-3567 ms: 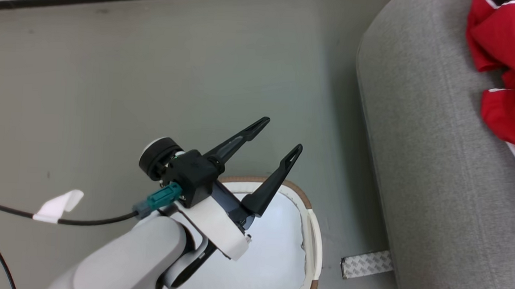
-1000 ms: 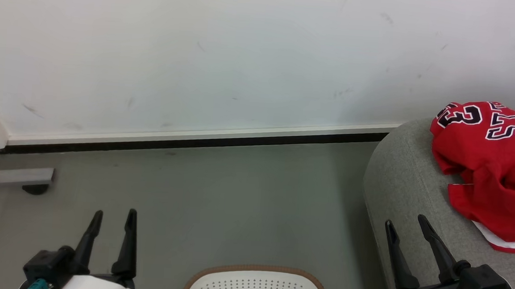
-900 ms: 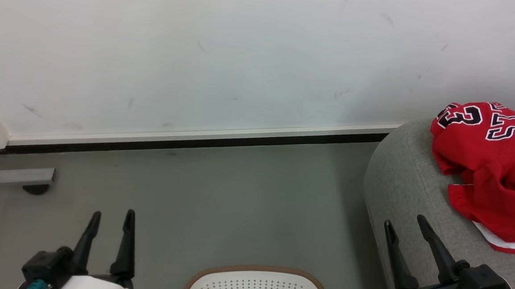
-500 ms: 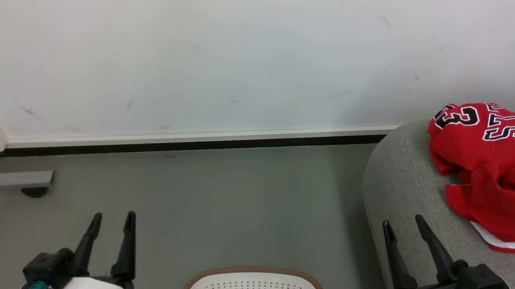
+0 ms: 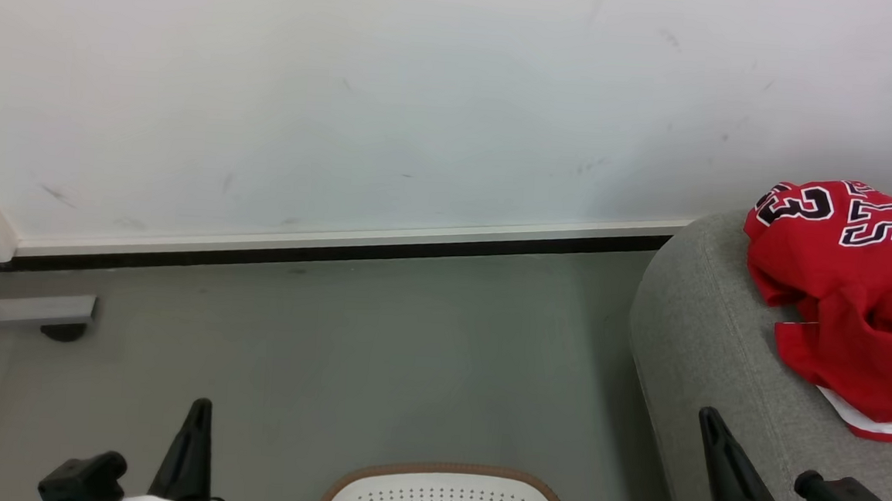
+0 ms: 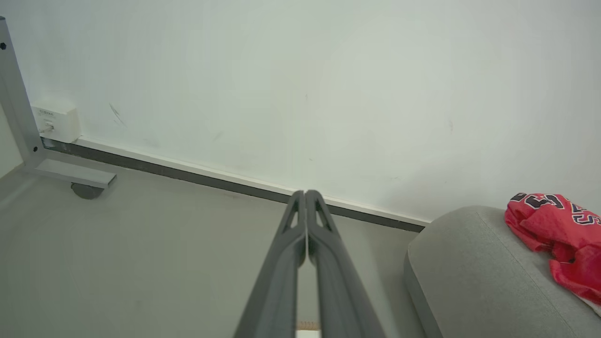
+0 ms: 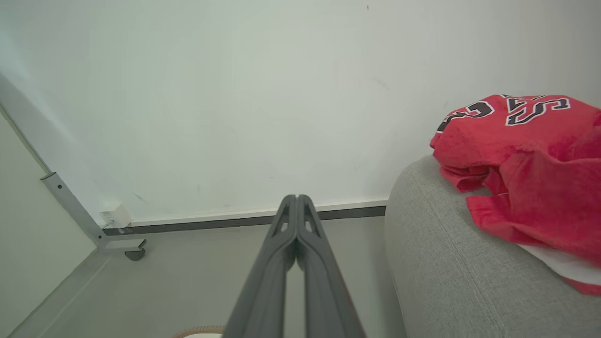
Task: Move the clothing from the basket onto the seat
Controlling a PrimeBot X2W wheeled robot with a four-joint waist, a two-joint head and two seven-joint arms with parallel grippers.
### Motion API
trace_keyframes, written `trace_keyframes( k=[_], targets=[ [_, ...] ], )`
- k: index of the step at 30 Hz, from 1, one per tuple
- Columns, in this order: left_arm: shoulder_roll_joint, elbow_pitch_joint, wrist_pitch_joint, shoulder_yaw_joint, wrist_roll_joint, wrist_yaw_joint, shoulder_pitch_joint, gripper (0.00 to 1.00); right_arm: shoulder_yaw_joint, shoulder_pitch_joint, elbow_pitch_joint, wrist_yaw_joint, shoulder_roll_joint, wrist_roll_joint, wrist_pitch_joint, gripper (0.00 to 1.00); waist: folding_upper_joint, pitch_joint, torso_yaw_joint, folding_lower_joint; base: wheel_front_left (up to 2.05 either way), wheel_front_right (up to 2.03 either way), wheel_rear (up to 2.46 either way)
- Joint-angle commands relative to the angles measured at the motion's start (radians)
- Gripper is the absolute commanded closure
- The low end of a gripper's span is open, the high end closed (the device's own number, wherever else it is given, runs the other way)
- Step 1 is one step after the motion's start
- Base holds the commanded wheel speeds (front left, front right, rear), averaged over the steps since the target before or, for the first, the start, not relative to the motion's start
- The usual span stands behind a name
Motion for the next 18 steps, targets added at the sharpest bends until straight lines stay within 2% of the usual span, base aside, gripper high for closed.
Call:
trace_keyframes(
  k=[1,18],
  targets=[
    [0.005,-0.016,0.013,0.012,-0.06,-0.004,-0.022,1.0,-0.017,-0.016,-0.019,0.0,-0.001,0.065,0.011,1.0,0.0,0.0,0.002,0.0,0.0,0.0,0.0],
    [-0.004,-0.032,0.08,0.031,-0.312,-0.003,-0.029,1.0,-0.067,-0.019,-0.023,0.0,-0.001,0.327,0.069,1.0,0.0,-0.003,0.016,0.0,0.0,0.0,0.0]
  ],
)
